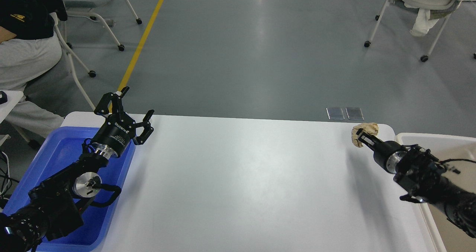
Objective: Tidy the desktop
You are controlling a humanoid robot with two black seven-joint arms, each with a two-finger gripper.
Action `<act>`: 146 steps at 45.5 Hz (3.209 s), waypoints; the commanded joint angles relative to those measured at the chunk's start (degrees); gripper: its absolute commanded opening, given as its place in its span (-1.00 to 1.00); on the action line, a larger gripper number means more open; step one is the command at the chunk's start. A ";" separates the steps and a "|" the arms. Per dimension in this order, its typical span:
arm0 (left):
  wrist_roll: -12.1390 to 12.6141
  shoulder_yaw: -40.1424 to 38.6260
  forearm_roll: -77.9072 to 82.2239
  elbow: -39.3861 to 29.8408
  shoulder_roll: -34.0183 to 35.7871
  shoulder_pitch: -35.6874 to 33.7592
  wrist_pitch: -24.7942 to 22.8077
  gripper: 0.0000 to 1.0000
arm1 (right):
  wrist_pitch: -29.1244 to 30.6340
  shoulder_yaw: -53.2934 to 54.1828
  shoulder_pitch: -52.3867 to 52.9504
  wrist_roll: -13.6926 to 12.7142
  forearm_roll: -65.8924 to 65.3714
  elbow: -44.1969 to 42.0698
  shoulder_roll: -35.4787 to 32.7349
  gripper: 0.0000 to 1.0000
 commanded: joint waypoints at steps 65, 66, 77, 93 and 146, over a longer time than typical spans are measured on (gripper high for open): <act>-0.06 0.00 0.01 0.00 0.00 0.00 0.00 1.00 | -5.15 38.38 -4.52 -32.46 49.44 3.73 -19.64 -1.00; -0.06 0.00 0.01 0.00 0.00 0.00 0.00 1.00 | -5.15 38.47 -4.78 -32.46 49.53 3.11 -19.11 -1.00; -0.06 0.00 0.01 0.00 0.00 0.00 0.00 1.00 | -4.97 38.56 -7.50 -32.46 49.62 -3.75 -12.69 -1.00; -0.06 0.00 0.01 0.00 0.00 0.00 0.00 1.00 | -4.09 41.46 -12.78 -31.67 49.62 -5.95 -10.49 -1.00; -0.06 0.00 0.01 0.00 0.00 0.00 0.00 1.00 | -0.05 40.76 -7.16 -29.04 48.92 -3.76 -14.00 1.00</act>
